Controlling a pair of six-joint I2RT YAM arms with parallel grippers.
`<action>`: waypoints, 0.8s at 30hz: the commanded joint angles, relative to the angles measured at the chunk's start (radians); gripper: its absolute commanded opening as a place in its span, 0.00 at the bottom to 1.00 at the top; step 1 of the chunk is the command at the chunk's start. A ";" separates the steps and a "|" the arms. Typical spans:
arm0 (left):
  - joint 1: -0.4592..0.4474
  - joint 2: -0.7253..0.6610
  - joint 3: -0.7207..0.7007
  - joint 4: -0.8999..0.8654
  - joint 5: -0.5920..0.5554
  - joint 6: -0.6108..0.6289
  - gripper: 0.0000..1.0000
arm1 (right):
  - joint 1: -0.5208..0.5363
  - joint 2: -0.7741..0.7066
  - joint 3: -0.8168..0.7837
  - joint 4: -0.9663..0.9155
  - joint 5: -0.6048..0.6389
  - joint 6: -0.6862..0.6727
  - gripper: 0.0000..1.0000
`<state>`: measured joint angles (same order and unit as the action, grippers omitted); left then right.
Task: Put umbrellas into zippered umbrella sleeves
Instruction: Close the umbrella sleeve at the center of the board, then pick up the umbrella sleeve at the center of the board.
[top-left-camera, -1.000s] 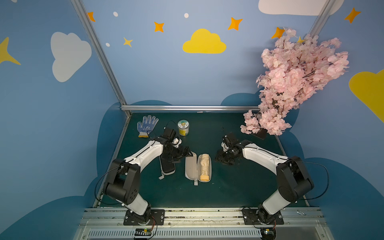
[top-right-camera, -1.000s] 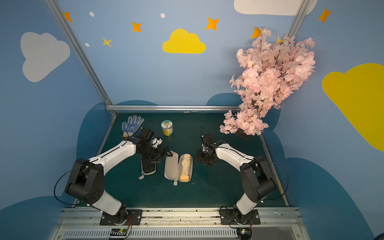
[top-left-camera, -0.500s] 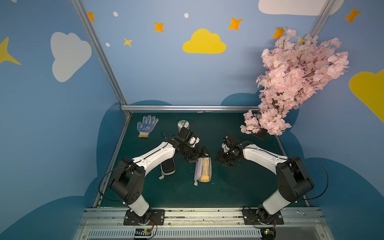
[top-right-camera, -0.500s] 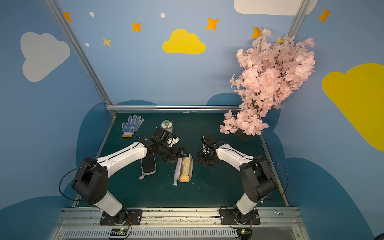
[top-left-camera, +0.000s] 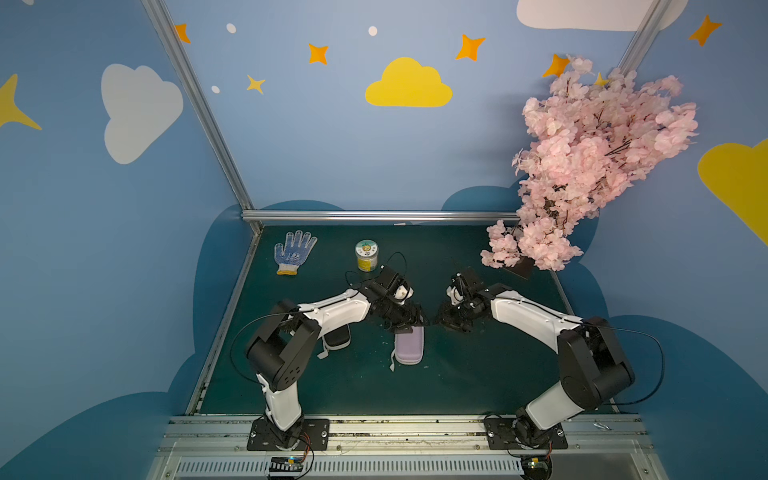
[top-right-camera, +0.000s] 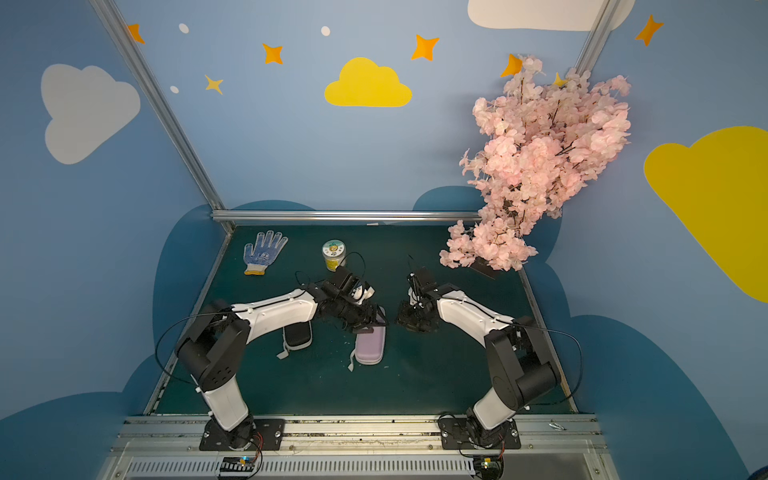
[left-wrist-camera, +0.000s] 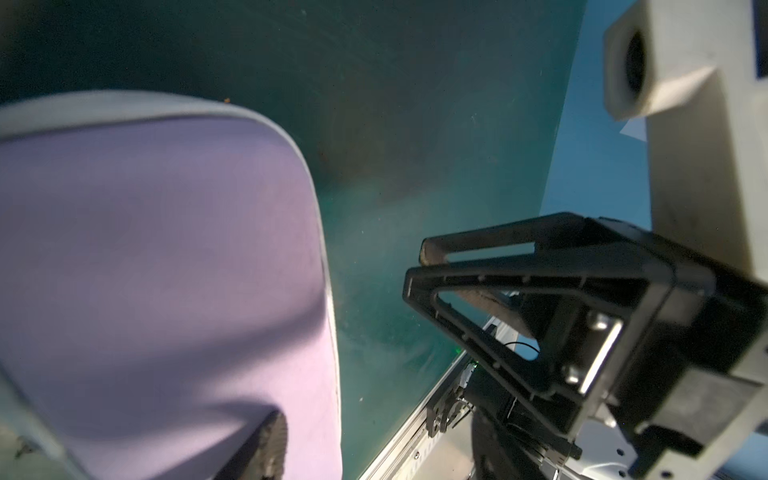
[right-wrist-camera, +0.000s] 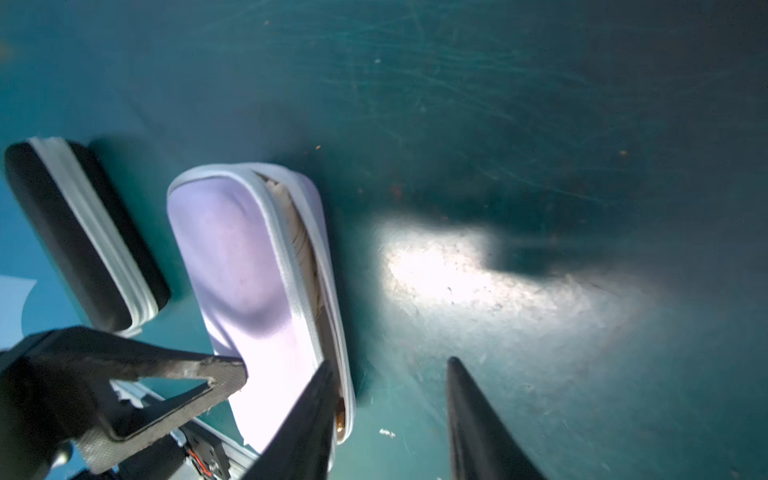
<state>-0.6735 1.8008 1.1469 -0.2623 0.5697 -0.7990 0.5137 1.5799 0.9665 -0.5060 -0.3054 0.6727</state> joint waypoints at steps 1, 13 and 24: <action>-0.002 0.012 -0.028 0.015 -0.012 -0.019 0.65 | 0.005 -0.031 -0.022 0.051 -0.108 -0.001 0.44; 0.035 -0.052 -0.070 -0.032 -0.045 0.009 0.48 | 0.065 0.130 0.065 0.078 -0.178 -0.007 0.60; 0.222 -0.191 -0.173 -0.092 -0.016 0.057 0.64 | 0.059 0.239 0.032 0.073 -0.153 -0.044 0.54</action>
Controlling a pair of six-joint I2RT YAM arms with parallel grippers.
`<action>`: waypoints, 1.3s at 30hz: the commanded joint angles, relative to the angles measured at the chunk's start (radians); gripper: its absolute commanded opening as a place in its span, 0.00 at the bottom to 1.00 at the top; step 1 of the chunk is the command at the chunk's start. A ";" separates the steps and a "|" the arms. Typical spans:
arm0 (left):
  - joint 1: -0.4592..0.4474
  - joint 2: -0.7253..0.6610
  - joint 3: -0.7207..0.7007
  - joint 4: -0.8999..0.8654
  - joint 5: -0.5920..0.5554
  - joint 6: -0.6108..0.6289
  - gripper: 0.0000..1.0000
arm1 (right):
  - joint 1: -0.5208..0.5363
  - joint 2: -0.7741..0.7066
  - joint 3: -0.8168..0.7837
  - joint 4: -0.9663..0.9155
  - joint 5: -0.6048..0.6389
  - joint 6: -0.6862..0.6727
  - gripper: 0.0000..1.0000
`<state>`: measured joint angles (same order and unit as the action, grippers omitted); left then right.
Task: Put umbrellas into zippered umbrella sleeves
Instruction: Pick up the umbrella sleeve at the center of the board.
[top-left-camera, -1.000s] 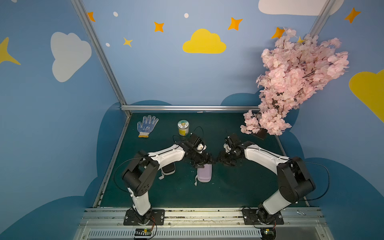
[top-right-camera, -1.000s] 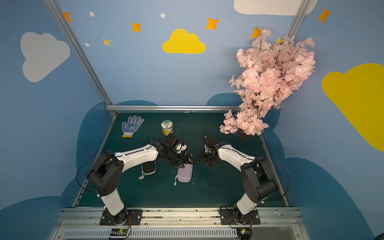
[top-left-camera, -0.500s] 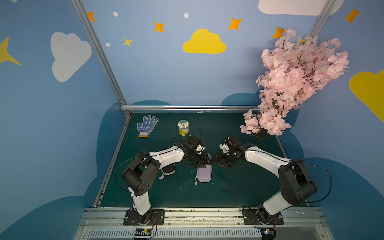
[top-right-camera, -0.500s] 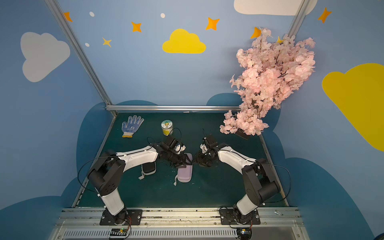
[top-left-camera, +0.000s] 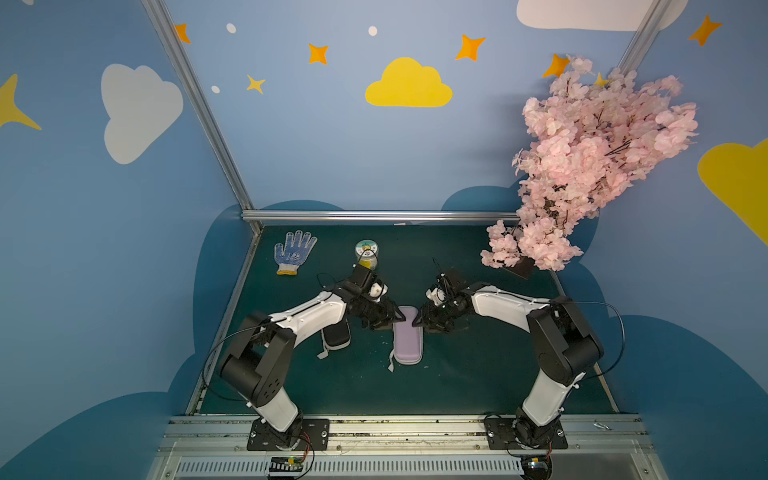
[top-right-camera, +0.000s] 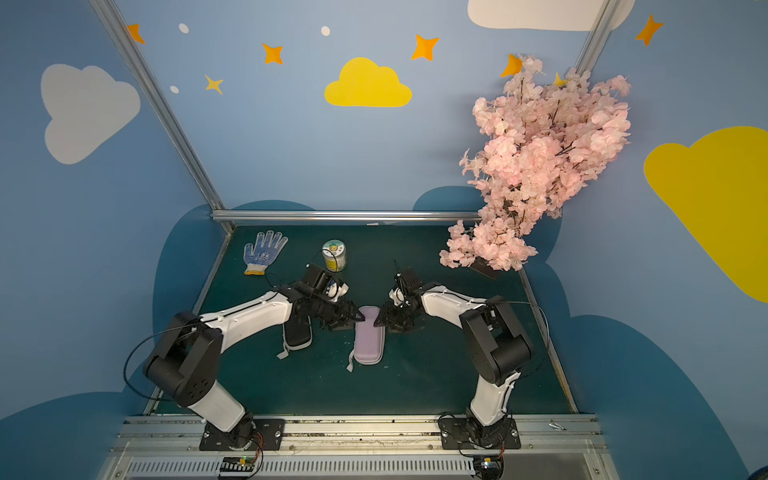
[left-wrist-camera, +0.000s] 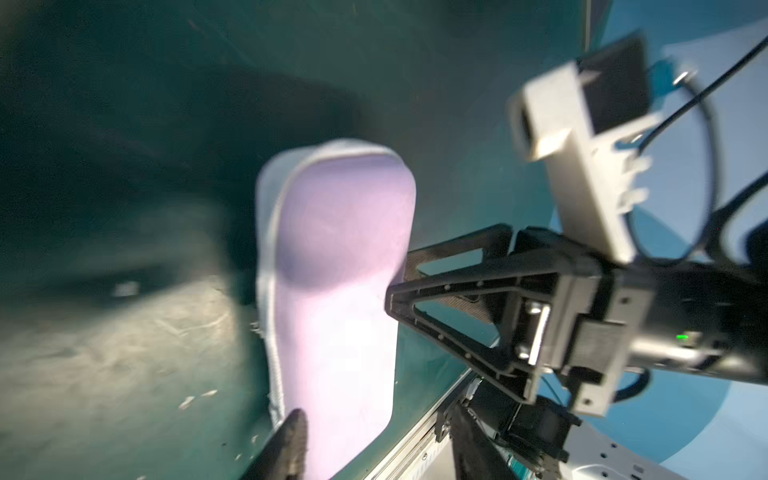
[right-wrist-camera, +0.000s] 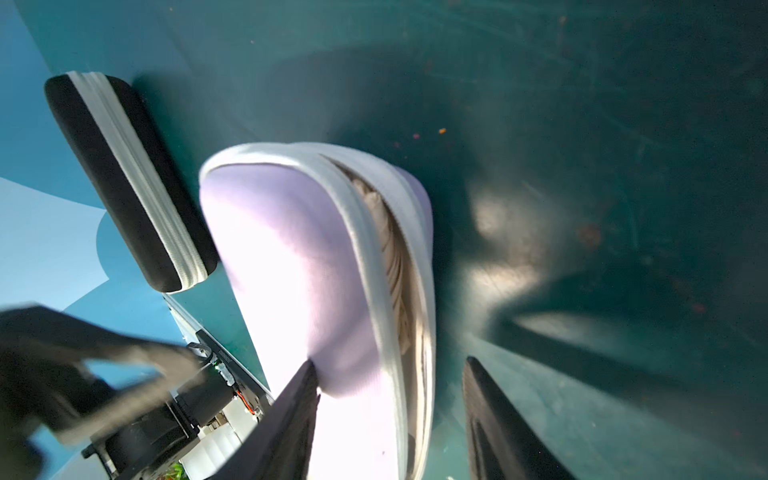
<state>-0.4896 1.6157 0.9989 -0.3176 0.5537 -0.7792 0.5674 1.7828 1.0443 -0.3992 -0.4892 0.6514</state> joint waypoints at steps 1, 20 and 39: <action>0.036 0.014 -0.030 -0.027 0.003 0.040 0.68 | 0.003 0.046 -0.046 -0.030 0.017 -0.028 0.54; -0.067 0.241 -0.112 0.256 0.066 -0.062 0.40 | -0.027 0.110 -0.142 0.309 -0.323 0.024 0.73; 0.093 0.073 -0.249 0.394 0.176 -0.129 0.59 | -0.041 0.039 -0.250 0.590 -0.330 0.116 0.13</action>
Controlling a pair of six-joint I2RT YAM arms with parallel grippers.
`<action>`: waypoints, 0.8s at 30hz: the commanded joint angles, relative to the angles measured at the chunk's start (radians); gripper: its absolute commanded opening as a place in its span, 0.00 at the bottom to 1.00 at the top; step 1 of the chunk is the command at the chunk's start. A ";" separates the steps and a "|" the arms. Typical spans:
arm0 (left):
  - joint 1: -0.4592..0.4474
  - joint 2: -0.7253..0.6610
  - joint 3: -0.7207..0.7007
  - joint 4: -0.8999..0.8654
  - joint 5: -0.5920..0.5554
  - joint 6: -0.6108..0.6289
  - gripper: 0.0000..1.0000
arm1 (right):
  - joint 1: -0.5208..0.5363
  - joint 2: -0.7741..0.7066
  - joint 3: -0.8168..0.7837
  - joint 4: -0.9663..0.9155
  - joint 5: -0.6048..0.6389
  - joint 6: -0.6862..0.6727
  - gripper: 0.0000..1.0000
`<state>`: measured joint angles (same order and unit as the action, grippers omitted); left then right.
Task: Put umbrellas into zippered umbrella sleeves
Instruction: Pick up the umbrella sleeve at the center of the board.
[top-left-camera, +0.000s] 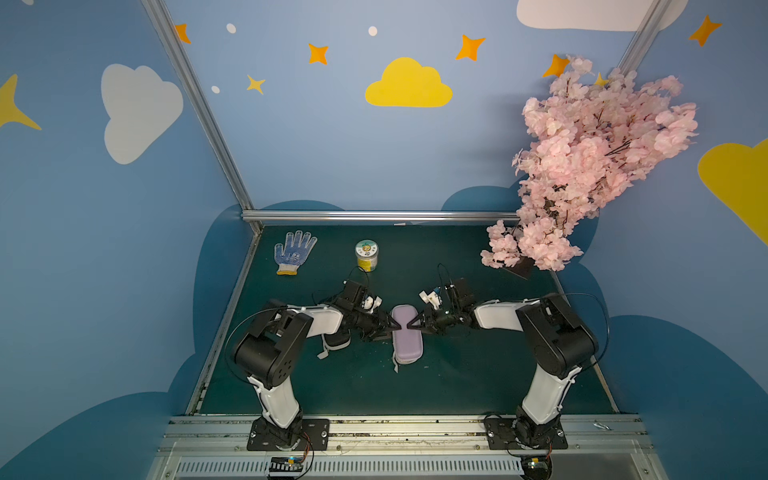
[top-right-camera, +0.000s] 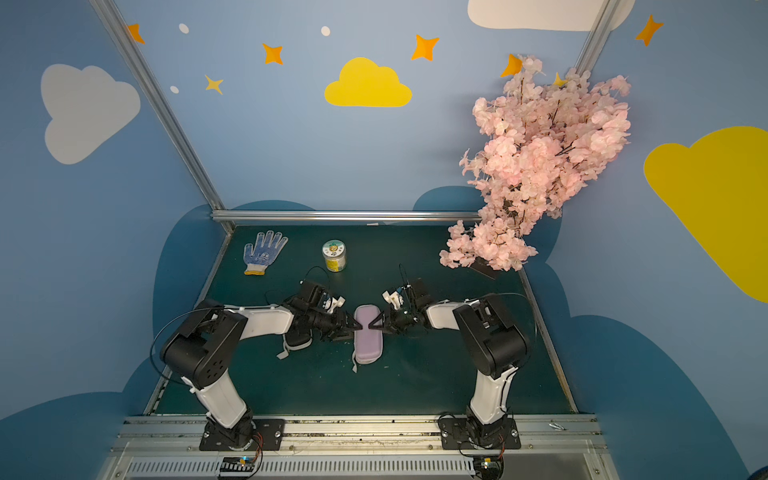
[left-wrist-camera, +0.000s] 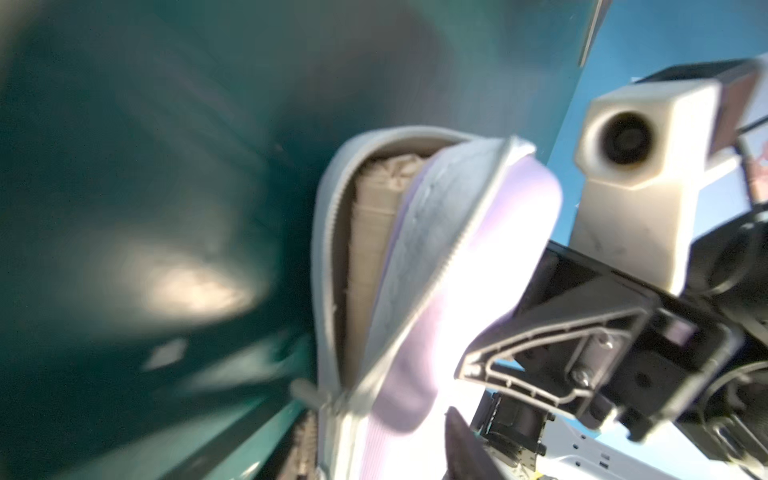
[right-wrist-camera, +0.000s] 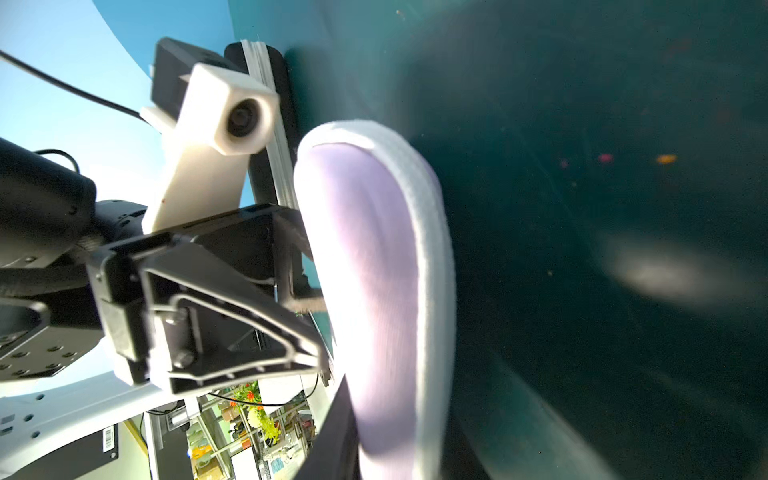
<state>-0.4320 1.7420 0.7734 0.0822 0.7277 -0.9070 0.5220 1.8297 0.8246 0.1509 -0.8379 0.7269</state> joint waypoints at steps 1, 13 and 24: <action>0.045 -0.067 -0.037 -0.003 -0.002 -0.003 0.64 | 0.003 -0.012 -0.028 0.037 0.020 0.042 0.13; -0.033 -0.073 -0.051 0.133 -0.012 -0.049 0.86 | -0.004 -0.136 -0.049 0.139 -0.029 0.158 0.12; -0.079 -0.151 -0.052 0.294 0.004 -0.176 0.72 | -0.003 -0.228 -0.044 0.219 0.018 0.303 0.16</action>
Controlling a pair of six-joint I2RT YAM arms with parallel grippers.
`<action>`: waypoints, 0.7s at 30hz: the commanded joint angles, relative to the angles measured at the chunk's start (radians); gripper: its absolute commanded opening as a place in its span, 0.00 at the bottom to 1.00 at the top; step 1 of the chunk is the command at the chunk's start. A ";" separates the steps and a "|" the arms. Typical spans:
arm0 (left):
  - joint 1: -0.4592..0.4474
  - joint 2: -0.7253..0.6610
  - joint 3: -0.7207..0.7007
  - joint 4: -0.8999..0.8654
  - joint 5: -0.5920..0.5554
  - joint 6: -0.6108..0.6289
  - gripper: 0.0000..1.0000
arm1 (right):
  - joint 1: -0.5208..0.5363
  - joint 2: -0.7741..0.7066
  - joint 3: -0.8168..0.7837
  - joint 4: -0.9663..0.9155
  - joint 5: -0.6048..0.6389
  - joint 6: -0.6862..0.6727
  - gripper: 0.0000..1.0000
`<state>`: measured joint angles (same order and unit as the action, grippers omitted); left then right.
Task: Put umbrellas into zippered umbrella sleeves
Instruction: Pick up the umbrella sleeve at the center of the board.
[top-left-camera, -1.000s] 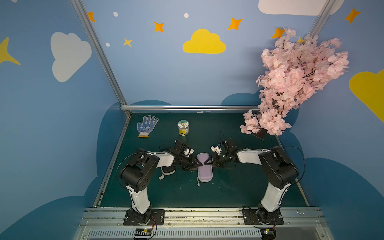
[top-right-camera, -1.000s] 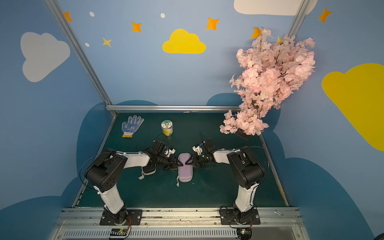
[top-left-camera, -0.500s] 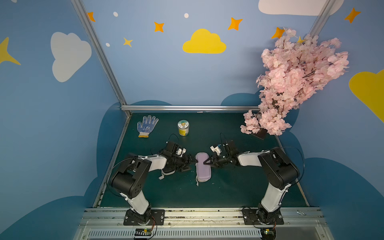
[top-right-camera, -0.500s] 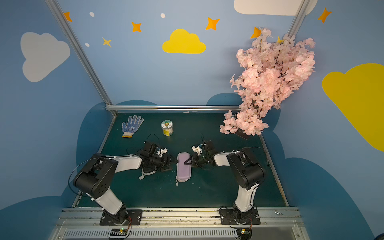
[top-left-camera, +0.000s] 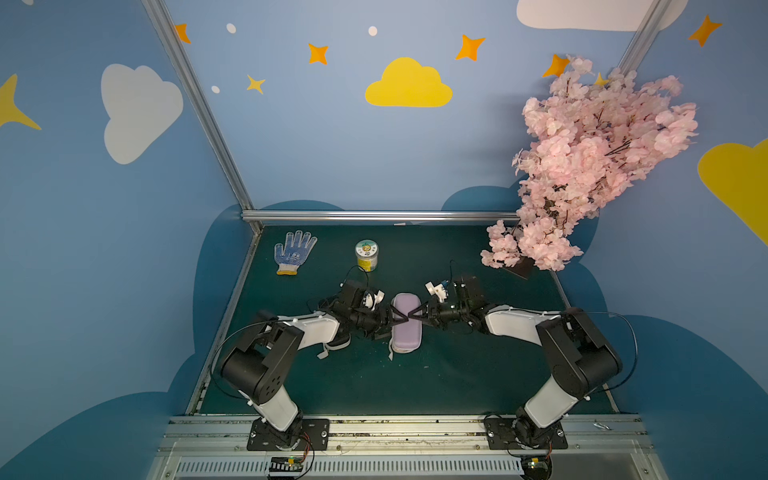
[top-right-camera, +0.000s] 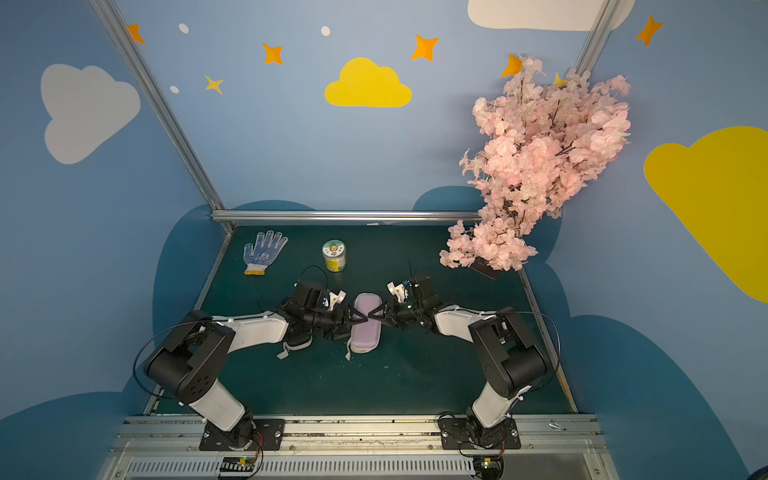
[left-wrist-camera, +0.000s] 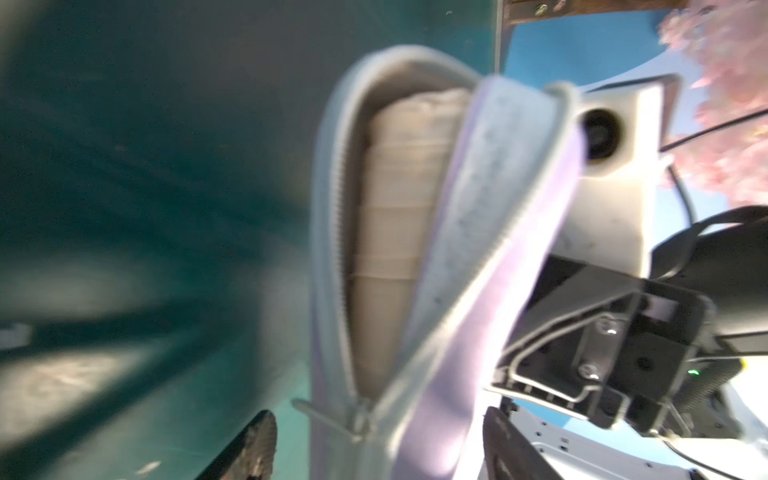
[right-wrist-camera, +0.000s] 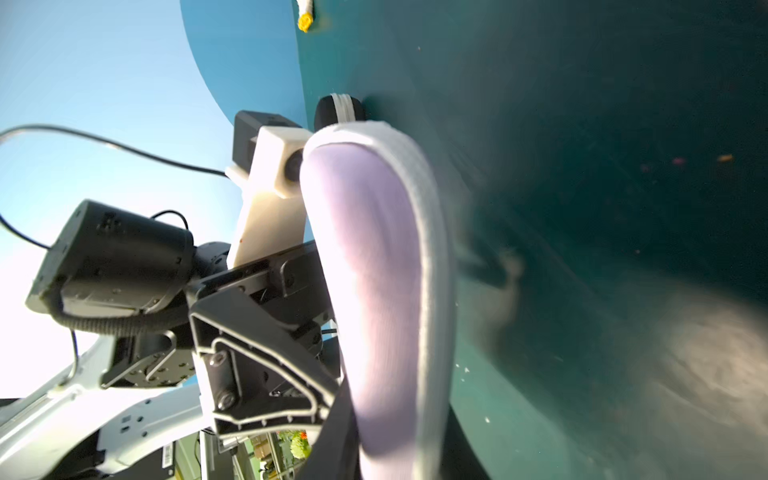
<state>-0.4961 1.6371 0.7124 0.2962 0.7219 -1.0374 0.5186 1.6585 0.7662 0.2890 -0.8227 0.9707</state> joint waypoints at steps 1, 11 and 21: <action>-0.027 -0.059 0.019 0.087 0.010 -0.045 0.69 | 0.000 -0.065 0.011 0.093 0.016 0.074 0.17; -0.027 -0.113 0.043 0.105 0.018 -0.038 0.37 | -0.012 -0.125 -0.014 0.123 0.015 0.123 0.34; -0.016 -0.172 0.086 0.106 0.110 -0.026 0.16 | -0.093 -0.096 0.017 0.078 -0.115 0.029 0.65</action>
<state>-0.5117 1.5021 0.7559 0.3378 0.7387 -1.0851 0.4488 1.5417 0.7506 0.3527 -0.8574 1.0447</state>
